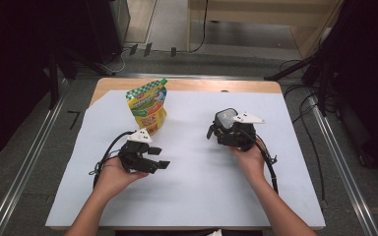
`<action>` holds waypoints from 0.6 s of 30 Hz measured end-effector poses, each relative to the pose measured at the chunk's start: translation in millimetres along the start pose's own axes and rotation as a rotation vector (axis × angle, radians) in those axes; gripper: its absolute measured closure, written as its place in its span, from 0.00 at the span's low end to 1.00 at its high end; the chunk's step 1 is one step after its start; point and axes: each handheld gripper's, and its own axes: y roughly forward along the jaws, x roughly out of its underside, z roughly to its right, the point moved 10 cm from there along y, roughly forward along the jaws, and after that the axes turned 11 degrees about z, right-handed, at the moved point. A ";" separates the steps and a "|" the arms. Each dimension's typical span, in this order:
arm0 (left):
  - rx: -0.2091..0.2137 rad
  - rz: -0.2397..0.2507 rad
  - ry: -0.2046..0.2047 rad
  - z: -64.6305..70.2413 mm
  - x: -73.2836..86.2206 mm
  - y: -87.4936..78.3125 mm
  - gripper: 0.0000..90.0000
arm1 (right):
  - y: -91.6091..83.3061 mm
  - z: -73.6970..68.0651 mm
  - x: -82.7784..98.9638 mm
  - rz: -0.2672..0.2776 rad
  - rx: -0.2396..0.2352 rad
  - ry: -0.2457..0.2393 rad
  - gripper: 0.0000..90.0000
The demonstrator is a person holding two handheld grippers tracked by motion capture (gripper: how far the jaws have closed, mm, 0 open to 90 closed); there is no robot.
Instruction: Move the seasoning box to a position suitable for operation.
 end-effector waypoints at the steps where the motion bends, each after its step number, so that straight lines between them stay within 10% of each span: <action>1: 0.002 -0.002 0.002 -0.2 -0.4 0.5 0.44 | -1.2 -4.6 0.6 -0.004 -0.010 0.000 0.17; 18: 0.034 -0.005 0.022 0.1 -8.5 12.9 0.44 | -10.5 -64.3 18.7 -0.048 -0.136 -0.053 0.17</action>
